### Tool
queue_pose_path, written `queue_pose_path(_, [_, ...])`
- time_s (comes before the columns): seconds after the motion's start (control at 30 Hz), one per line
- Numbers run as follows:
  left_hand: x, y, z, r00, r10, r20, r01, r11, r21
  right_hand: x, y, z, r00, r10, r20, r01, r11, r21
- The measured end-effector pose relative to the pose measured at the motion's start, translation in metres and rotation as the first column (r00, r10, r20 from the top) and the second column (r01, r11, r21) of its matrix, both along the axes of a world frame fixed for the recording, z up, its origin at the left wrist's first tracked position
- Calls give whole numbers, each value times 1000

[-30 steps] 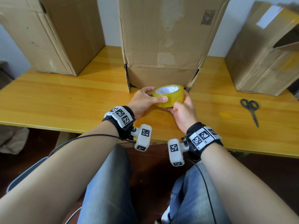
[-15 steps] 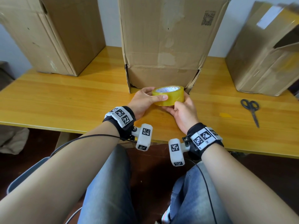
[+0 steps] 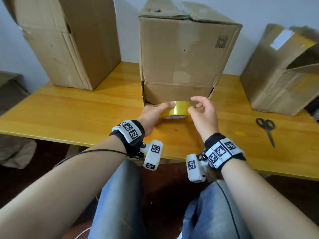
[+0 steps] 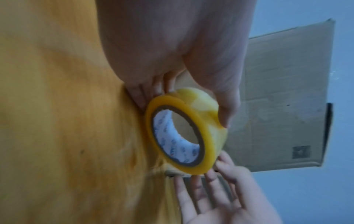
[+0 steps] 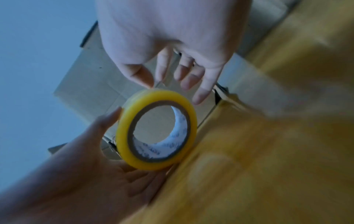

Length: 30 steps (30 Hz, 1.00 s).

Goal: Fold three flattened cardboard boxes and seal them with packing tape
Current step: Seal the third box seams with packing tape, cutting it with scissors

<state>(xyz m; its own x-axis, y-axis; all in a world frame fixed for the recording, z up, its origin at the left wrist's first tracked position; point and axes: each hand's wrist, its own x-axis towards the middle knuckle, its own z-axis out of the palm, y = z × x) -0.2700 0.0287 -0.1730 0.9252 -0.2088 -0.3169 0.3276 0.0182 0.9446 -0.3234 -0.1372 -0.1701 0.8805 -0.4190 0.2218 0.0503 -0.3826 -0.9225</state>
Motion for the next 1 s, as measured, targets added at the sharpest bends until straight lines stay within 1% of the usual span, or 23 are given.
queue_pose_path(0.07, [3,6,9,998,29,-55,-27,998,48,2,0,9,993,105,57,-95,984,-150])
queue_pose_path(0.13, [7,13,15,995,43,-86,-33,994,107,4,1,18,984,171,53,-154,960,-236])
queue_pose_path(0.27, [7,22,30,990,9,-142,13,989,151,10,5,29,973,226,46,-185,883,-431])
queue_pose_path(0.33, [6,23,36,992,0,-130,25,981,194,11,8,34,967,253,37,-201,841,-502])
queue_pose_path(0.43, [4,20,44,996,-15,-93,40,959,280,13,11,39,962,272,-20,-243,819,-520])
queue_pose_path(0.5, [4,18,46,997,-53,-50,67,936,345,13,11,44,958,277,-73,-273,808,-521])
queue_pose_path(0.6, [5,15,47,995,-98,-2,90,905,416,10,10,52,956,265,-126,-289,771,-567])
queue_pose_path(0.7, [5,11,50,993,-120,12,102,889,447,9,9,58,956,236,-172,-292,739,-607])
queue_pose_path(0.83, [4,7,55,992,-122,40,89,880,466,9,13,61,954,209,-215,-300,659,-689])
queue_pose_path(0.93, [3,5,56,988,-143,56,97,862,497,8,16,66,949,170,-265,-310,646,-697])
queue_pose_path(1.0, [3,4,55,987,-149,62,99,860,501,7,16,68,946,160,-282,-316,652,-689])
